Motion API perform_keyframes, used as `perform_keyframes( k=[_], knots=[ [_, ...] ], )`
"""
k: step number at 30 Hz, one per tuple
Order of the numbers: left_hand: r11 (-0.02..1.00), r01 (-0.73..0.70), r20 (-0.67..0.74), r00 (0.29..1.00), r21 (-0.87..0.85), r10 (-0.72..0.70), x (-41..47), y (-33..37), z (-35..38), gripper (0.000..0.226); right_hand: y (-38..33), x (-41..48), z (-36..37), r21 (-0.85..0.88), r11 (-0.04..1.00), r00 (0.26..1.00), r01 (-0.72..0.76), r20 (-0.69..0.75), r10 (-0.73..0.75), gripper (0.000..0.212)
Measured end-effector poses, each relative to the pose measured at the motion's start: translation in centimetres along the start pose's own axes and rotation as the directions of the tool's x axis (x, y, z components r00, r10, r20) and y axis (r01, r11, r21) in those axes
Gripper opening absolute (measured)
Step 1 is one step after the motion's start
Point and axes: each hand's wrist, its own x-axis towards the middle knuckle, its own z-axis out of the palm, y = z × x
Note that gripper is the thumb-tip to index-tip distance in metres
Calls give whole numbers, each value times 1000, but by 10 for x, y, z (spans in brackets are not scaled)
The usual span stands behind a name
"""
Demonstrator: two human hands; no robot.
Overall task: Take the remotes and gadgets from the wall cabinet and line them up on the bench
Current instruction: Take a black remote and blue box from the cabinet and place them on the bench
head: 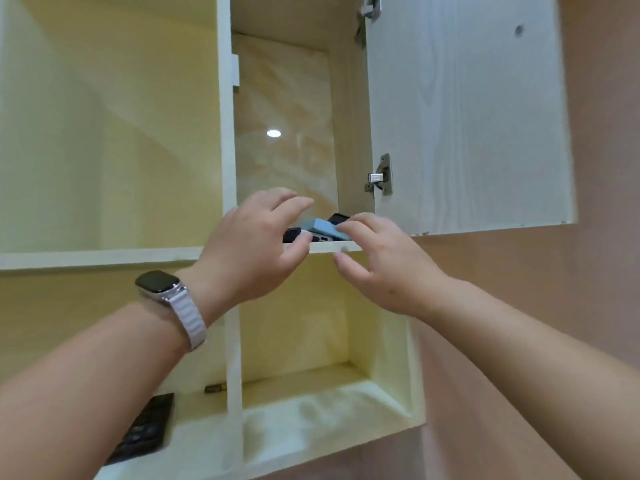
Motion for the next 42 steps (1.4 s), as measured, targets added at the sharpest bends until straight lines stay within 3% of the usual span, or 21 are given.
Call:
perform_keyframes(
  k=[7, 11, 17, 20, 24, 30, 37, 42],
  knots=[
    [994, 40, 257, 964, 105, -66, 45, -21, 12, 51, 22, 66, 15, 79, 996, 999, 33, 9, -33, 44],
    [952, 5, 462, 874, 305, -153, 67, -24, 8, 52, 33, 97, 17, -9, 999, 988, 36, 154, -34, 49],
    [943, -40, 647, 737, 330, -196, 88, -24, 4, 52, 34, 120, 22, -76, 997, 951, 33, 309, -8, 57],
    [917, -66, 688, 682, 394, -247, 91, -24, 5, 42, 35, 123, 26, -142, 989, 942, 29, 334, 20, 45],
    [904, -100, 666, 711, 416, -228, 86, -26, 9, 30, 37, 123, 30, -196, 980, 954, 34, 299, 27, 26],
    [892, -139, 440, 895, 430, -73, 68, -26, 5, 26, 36, 119, 27, -164, 986, 969, 10, 246, 31, 16],
    [933, -214, 142, 974, 290, 179, 32, -28, 2, 31, 31, 91, 23, -36, 997, 992, 63, -107, -66, 14],
    [981, -83, 84, 994, 173, 69, 19, -24, 8, 28, 26, 64, 28, 12, 996, 961, 83, -264, -77, 16]
  ],
)
